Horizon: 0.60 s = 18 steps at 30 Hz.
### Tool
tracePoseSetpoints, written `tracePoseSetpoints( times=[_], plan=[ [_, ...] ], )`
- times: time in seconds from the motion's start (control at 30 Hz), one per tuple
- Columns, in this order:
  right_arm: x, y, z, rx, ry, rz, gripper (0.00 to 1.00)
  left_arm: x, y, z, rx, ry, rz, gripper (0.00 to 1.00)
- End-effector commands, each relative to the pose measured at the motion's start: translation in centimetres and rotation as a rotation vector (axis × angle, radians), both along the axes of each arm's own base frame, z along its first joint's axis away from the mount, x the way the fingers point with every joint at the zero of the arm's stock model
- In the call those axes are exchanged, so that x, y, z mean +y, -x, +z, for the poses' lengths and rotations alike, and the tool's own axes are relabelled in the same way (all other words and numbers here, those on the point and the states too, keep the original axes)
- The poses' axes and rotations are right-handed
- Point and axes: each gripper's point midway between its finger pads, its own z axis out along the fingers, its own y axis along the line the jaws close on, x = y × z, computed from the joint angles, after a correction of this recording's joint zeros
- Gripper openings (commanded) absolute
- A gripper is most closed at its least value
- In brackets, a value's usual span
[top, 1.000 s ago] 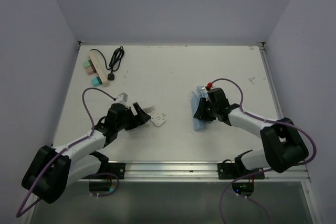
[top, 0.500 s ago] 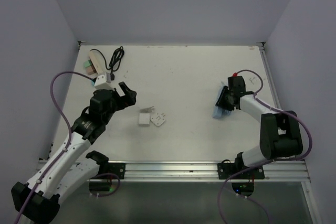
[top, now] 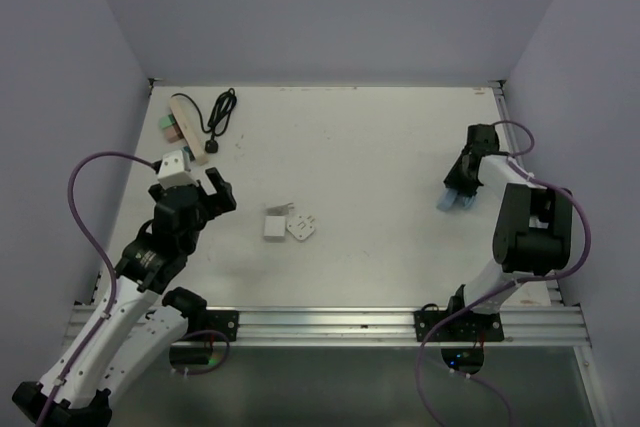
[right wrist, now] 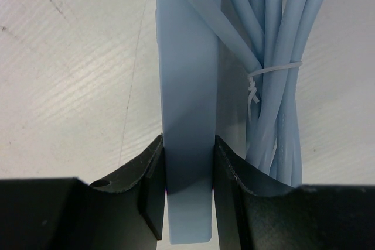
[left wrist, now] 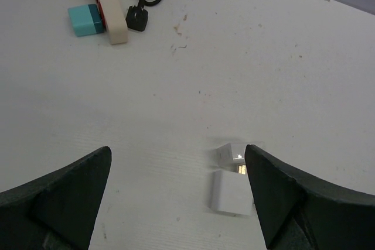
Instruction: Pull the plug off the socket
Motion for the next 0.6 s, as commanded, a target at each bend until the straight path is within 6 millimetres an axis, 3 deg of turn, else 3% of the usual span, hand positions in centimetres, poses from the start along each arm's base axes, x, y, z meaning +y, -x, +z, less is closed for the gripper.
tracePoseSetpoints(
  times=[0.0, 0.1, 0.13, 0.2, 0.23, 0.33, 0.57],
  plan=[
    [-1.9, -1.2, 1.3, 0.019, 0.075, -0.004, 0.11, 0.7, -0.1, -0.1, 0.007, -0.048, 0.012, 1.0],
    [-0.8, -2.8, 3.0, -0.04, 0.02, 0.05, 0.31, 0.5, -0.2, -0.4, 0.017, -0.051, 0.003, 1.0],
    [-0.1, -3.2, 3.6, -0.066, -0.006, 0.072, 0.43, 0.5, -0.2, -0.3, 0.016, -0.052, 0.002, 1.0],
    [0.8, -3.9, 5.4, -0.136, -0.046, 0.104, 0.54, 0.5, -0.2, -0.2, 0.011, -0.051, 0.005, 1.0],
    [1.4, -3.9, 5.8, -0.154, -0.071, 0.121, 0.66, 0.6, -0.2, -0.2, 0.008, -0.049, 0.007, 1.0],
    [2.4, -3.6, 7.9, -0.207, -0.101, 0.148, 0.8, 0.8, -0.1, -0.1, 0.004, -0.048, 0.015, 1.0],
    [5.0, -0.6, 12.2, -0.304, -0.123, 0.251, 0.9, 0.8, -0.1, -0.5, 0.018, -0.052, 0.019, 1.0]
  ],
)
